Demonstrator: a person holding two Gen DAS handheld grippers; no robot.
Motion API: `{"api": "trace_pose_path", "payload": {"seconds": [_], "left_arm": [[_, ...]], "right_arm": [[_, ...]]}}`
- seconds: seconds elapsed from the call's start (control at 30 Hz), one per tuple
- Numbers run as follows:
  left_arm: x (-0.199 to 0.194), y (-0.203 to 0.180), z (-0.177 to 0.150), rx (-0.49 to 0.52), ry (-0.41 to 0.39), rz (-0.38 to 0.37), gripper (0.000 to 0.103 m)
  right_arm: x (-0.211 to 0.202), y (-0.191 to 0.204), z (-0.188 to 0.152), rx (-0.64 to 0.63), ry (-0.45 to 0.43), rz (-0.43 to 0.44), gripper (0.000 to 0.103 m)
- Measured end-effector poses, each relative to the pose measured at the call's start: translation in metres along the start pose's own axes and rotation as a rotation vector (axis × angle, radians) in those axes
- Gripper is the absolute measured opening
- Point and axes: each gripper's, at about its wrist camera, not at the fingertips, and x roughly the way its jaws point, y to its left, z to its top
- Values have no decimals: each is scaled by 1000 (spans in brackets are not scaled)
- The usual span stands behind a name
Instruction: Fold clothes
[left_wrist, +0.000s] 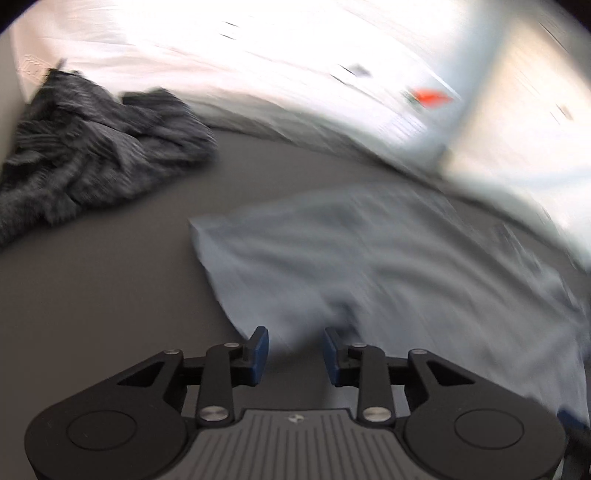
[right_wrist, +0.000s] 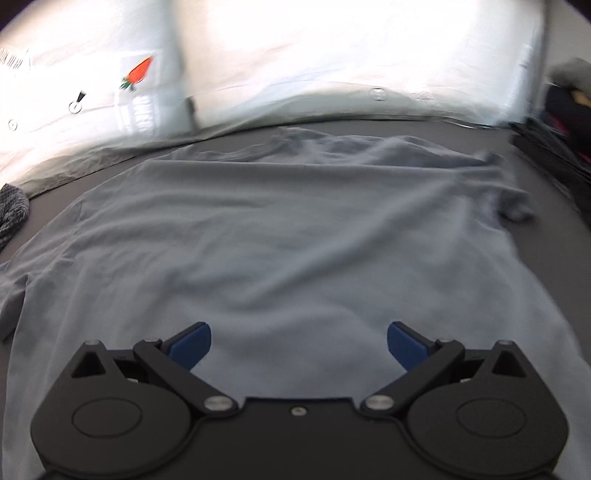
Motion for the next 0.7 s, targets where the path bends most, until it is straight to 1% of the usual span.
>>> {"api": "trace_pose_path", "payload": {"seconds": [0.1,0.17,0.2,0.23,0.27,0.33,0.4,0.47,0.53,0.57,0.63,0.7], "left_arm": [[0,-35,-38,49,79,-48,35],[-2,-59,-60,74,118,-64,36],[-3,-69,-68,85,136,-66,38],[-2,-79,-76,91,153,-62,41],[-1,-88,-81,86,169,-51,44],[3,-106,-91,71,199,-24,45],[8,-122,-94,44,223,1,45],[12,-138,-94,23,224,14,49],[18,-152,-92,15,221,28,52],[22,-160,-91,12,220,36,53],[30,-172,-85,11,220,49,53],[40,-184,-76,11,214,61,54]], "right_arm": [[-20,-31,-14,-7,-8,-35,102],[-26,-53,-19,-2,1,-41,99],[-30,-64,-21,0,6,-44,96],[-31,-74,-22,-1,12,-43,92],[-31,-85,-21,-5,18,-38,90],[-30,-103,-18,-29,27,-22,83],[-29,-120,-8,-44,24,-3,79],[-26,-137,4,-53,18,16,79],[-18,-152,16,-59,13,34,74],[-13,-159,23,-63,12,44,72],[-1,-170,35,-77,17,73,59],[15,-178,48,-89,29,101,52]]}}
